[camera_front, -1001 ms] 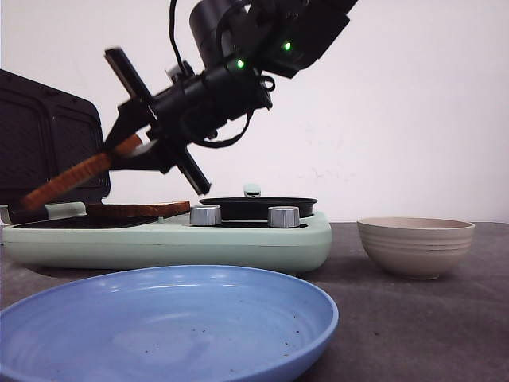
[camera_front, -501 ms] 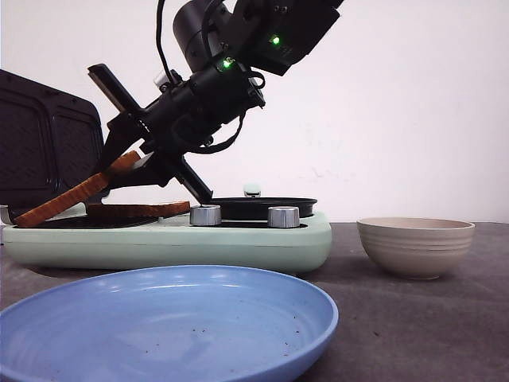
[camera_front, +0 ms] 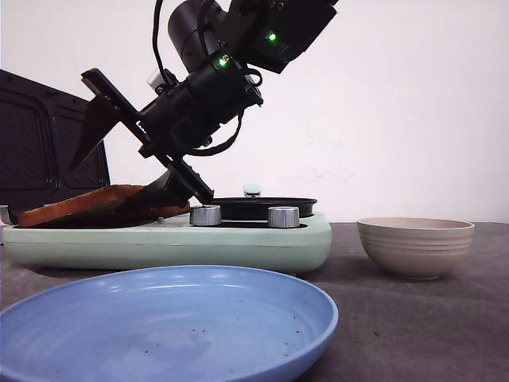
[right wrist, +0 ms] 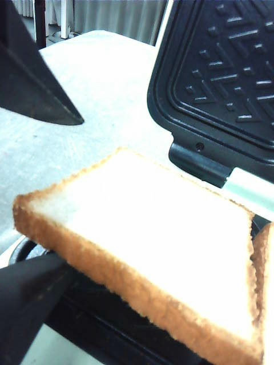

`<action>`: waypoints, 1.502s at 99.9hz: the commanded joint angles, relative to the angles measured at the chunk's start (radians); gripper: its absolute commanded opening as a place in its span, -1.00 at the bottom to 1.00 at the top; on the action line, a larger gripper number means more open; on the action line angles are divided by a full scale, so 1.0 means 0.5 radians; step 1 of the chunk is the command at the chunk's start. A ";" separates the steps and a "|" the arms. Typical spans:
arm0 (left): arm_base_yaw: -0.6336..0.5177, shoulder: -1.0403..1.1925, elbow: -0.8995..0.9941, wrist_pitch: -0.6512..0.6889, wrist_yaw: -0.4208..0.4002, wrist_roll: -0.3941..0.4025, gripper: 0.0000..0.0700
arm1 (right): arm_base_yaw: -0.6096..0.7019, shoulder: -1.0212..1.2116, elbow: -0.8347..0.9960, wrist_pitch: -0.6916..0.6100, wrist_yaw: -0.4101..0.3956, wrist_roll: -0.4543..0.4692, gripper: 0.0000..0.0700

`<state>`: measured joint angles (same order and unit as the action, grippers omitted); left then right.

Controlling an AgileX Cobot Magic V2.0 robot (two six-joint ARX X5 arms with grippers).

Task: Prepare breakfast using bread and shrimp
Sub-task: 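Lower the bread onto the nearer press plate and open the right gripper, then withdraw the right gripper up and away from the press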

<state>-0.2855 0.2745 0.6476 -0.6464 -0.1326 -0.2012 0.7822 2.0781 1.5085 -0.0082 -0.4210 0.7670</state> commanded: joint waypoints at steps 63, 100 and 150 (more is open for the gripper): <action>-0.004 0.002 0.011 0.022 -0.013 -0.002 0.31 | -0.105 -0.215 0.024 -0.331 0.114 -0.373 0.24; -0.004 0.002 0.011 0.023 -0.013 -0.007 0.31 | -0.185 -0.756 0.023 -0.747 0.590 -0.999 0.24; -0.004 0.002 0.011 0.024 -0.013 -0.059 0.31 | -0.318 -1.521 -0.600 -0.793 0.709 -1.287 0.21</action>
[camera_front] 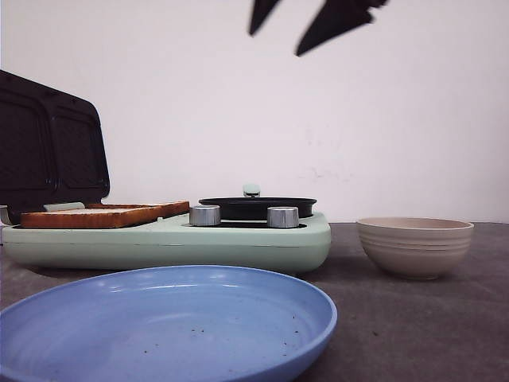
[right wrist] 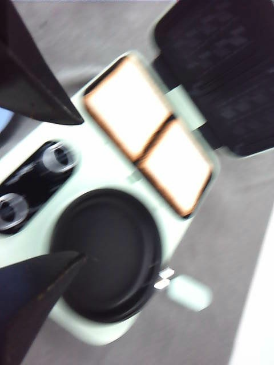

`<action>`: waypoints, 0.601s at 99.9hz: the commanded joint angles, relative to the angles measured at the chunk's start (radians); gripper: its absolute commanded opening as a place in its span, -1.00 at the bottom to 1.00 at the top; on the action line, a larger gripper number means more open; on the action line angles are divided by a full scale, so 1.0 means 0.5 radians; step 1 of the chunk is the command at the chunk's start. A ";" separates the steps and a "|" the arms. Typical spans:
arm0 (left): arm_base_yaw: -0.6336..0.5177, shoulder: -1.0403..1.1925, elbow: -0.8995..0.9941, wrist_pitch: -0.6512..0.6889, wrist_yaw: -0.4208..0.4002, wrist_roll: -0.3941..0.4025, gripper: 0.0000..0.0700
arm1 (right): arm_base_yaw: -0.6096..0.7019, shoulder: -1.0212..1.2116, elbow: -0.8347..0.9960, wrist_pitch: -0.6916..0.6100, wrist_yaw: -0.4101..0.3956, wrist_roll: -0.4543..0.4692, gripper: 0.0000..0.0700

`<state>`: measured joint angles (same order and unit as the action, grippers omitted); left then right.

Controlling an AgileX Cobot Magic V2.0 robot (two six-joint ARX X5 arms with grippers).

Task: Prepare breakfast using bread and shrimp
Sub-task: 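Withdraw the right gripper up and away from the press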

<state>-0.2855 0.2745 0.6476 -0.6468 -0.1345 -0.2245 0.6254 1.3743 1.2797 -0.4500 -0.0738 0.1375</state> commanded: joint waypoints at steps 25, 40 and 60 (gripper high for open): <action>-0.003 0.002 0.011 0.033 -0.011 -0.032 0.31 | -0.031 -0.710 -0.880 0.359 0.056 0.043 0.21; -0.003 0.002 0.011 0.043 -0.015 -0.063 0.31 | -0.031 -1.018 -1.233 0.436 0.136 0.215 0.21; -0.004 0.002 0.011 0.030 -0.013 -0.063 0.31 | -0.031 -1.292 -1.553 0.433 0.220 0.352 0.21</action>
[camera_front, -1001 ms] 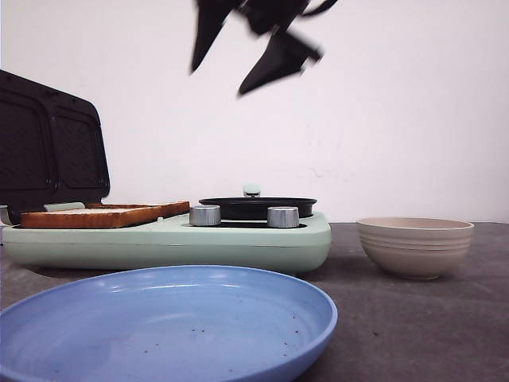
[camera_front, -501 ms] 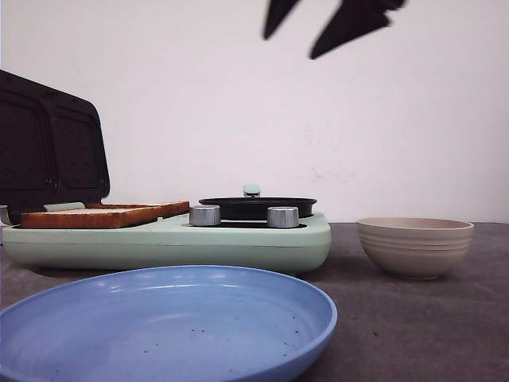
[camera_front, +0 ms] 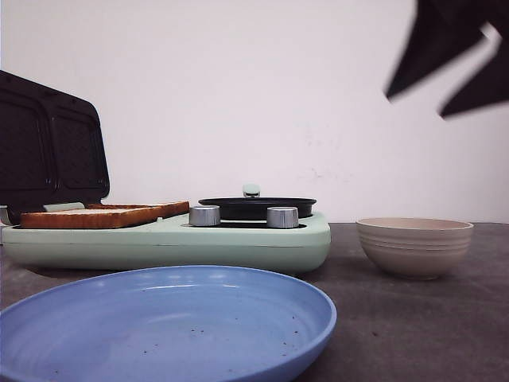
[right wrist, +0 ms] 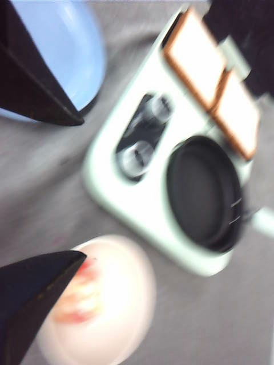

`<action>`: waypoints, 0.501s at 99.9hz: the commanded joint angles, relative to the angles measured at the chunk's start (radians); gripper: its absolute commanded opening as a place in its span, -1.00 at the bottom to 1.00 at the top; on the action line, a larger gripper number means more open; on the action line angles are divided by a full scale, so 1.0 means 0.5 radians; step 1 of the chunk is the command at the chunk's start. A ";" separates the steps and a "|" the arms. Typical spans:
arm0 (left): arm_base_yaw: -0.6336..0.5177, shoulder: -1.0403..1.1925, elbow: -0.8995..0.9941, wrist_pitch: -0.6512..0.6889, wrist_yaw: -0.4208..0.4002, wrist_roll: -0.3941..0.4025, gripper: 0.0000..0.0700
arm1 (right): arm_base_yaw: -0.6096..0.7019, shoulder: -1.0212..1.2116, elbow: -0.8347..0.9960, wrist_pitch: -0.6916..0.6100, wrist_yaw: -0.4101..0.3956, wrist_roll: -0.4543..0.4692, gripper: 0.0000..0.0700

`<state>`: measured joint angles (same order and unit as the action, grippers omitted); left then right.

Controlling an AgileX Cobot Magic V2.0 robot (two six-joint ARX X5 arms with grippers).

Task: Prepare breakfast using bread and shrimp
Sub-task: 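Withdraw the right gripper up and away from the press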

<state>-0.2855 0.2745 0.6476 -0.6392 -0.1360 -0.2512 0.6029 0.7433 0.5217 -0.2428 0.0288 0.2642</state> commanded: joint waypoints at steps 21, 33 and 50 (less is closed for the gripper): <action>-0.004 0.002 0.011 0.006 -0.010 -0.008 0.31 | 0.015 -0.093 -0.153 0.021 0.011 0.256 0.21; -0.004 0.002 0.011 -0.005 0.011 -0.022 0.31 | 0.016 -0.091 -0.153 0.023 0.013 0.256 0.21; -0.004 0.002 0.012 0.075 0.041 -0.112 0.31 | 0.016 -0.091 -0.153 0.019 0.011 0.242 0.21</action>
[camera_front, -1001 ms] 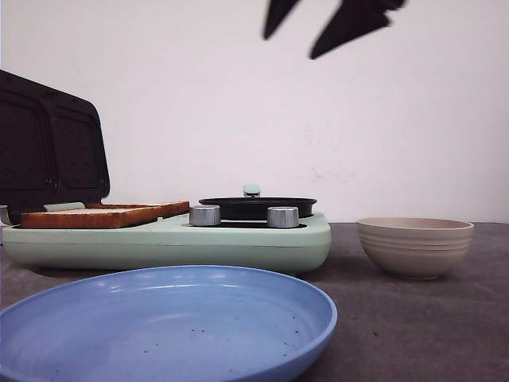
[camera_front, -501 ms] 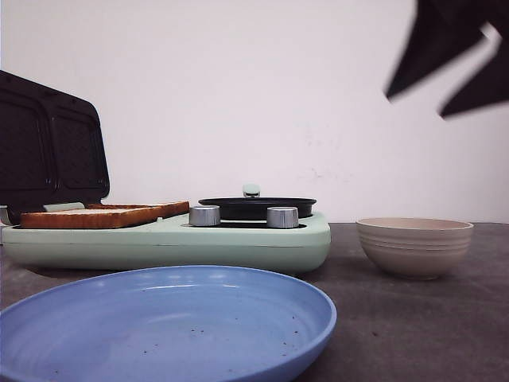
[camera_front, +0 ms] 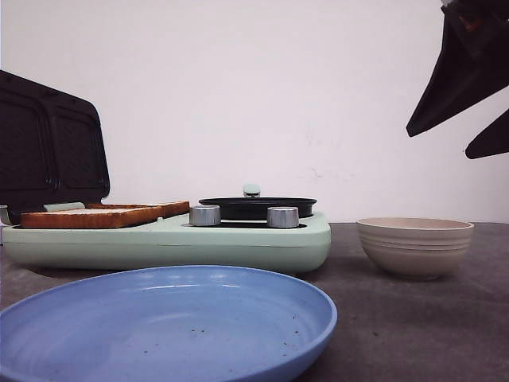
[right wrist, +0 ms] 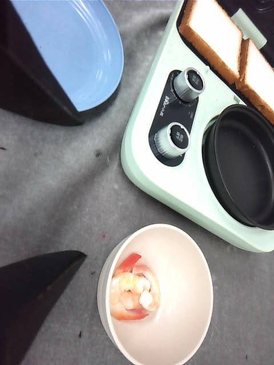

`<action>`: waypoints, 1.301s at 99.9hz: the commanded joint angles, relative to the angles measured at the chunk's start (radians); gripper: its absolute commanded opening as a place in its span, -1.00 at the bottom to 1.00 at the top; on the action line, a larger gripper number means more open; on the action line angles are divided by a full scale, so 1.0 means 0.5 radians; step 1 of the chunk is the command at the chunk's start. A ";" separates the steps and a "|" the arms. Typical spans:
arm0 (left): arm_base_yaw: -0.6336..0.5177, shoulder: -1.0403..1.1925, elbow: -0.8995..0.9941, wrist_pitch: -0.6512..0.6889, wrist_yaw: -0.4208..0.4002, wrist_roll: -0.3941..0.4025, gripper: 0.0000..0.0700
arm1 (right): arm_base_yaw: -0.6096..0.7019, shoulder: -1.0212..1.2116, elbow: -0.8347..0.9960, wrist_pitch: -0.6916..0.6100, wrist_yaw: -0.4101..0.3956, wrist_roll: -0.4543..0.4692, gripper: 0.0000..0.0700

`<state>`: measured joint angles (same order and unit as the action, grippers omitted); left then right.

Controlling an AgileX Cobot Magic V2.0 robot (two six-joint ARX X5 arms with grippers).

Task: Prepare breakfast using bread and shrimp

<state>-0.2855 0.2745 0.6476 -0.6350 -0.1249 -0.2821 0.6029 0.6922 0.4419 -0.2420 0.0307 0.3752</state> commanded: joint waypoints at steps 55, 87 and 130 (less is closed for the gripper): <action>0.074 0.391 0.046 0.695 -0.080 -0.108 0.36 | 0.016 0.011 0.006 -0.050 -0.008 0.022 0.21; 0.575 0.715 0.249 0.933 0.211 -0.339 0.36 | 0.016 0.011 0.006 -0.137 -0.008 0.021 0.21; 1.405 1.517 0.448 1.388 1.444 -1.290 0.35 | 0.016 0.011 0.006 -0.139 -0.011 0.021 0.21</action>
<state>0.3889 0.9817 0.8486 0.0013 0.5320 -0.7689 0.6029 0.6926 0.4419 -0.3172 0.0265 0.3752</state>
